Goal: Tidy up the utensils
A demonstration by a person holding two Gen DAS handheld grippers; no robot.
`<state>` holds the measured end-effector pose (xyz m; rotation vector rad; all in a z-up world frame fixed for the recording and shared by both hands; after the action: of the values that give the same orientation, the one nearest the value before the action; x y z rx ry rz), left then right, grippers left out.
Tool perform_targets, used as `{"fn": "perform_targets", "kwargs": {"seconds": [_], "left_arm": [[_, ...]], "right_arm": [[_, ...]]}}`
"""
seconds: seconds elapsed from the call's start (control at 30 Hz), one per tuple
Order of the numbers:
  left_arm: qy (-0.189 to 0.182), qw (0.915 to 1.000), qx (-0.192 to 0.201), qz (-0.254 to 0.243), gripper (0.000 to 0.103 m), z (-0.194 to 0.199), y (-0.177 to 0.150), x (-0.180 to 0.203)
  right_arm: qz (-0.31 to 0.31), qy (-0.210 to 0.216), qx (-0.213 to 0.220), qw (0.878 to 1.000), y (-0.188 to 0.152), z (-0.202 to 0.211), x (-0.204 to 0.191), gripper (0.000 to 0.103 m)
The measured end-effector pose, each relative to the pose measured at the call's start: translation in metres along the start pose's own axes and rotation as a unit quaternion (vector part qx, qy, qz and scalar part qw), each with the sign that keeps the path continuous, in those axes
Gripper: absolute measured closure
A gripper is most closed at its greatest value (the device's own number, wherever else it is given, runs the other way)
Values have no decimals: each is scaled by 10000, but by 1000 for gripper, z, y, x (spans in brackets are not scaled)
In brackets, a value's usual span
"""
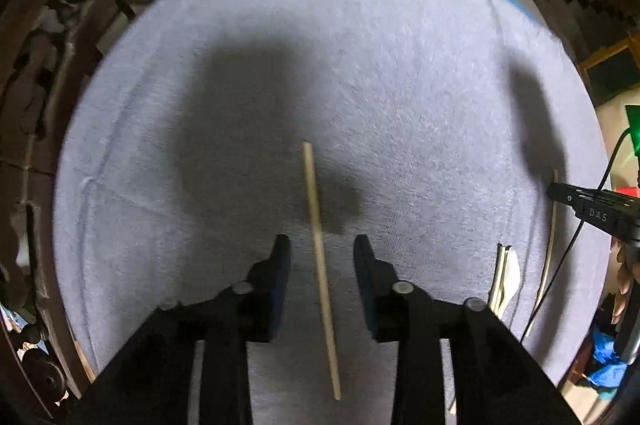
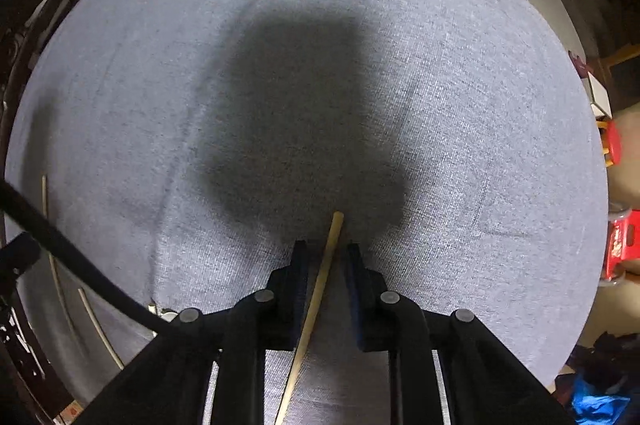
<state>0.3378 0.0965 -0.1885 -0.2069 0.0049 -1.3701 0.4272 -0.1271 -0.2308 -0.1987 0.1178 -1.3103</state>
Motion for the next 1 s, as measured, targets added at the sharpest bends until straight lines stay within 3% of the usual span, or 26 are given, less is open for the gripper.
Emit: {"fn": "perform_targets", "kwargs": {"seconds": [0.07, 0.33, 0.37, 0.43, 0.47, 0.63, 1.0], "left_arm": [[186, 9996, -200, 37, 69, -6, 4, 2], [497, 9972, -526, 188, 71, -26, 16, 11], [606, 9969, -473, 176, 74, -27, 17, 13], [630, 9968, -477, 109, 95, -29, 19, 21], [633, 9968, -481, 86, 96, -30, 19, 23], [606, 9977, -308, 29, 99, -30, 16, 26], [214, 9988, 447, 36, 99, -4, -20, 19]], "right_arm": [[76, -30, -29, 10000, 0, -1, -2, 93], [266, -113, -98, 9995, 23, 1, -24, 97], [262, -91, -90, 9996, 23, 1, -24, 97], [284, -111, -74, 9995, 21, 0, -26, 97], [305, -139, -58, 9994, 19, 1, -24, 98], [280, 9, 101, 9996, 6, 5, -13, 98], [-47, 943, 850, 9919, -25, 24, 16, 98]]}}
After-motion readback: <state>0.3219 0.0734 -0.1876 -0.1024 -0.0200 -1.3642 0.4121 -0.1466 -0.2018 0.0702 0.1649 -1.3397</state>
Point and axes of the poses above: each gripper's, at about its wrist camera, not at the fingertips, and z roughly against the way its jaws point, x to its right, y to its top, the point moved 6 cm from there along -z, roughly the way its jaws point, and after that the axes turned 14 degrees about -x, right-handed, at the moved point
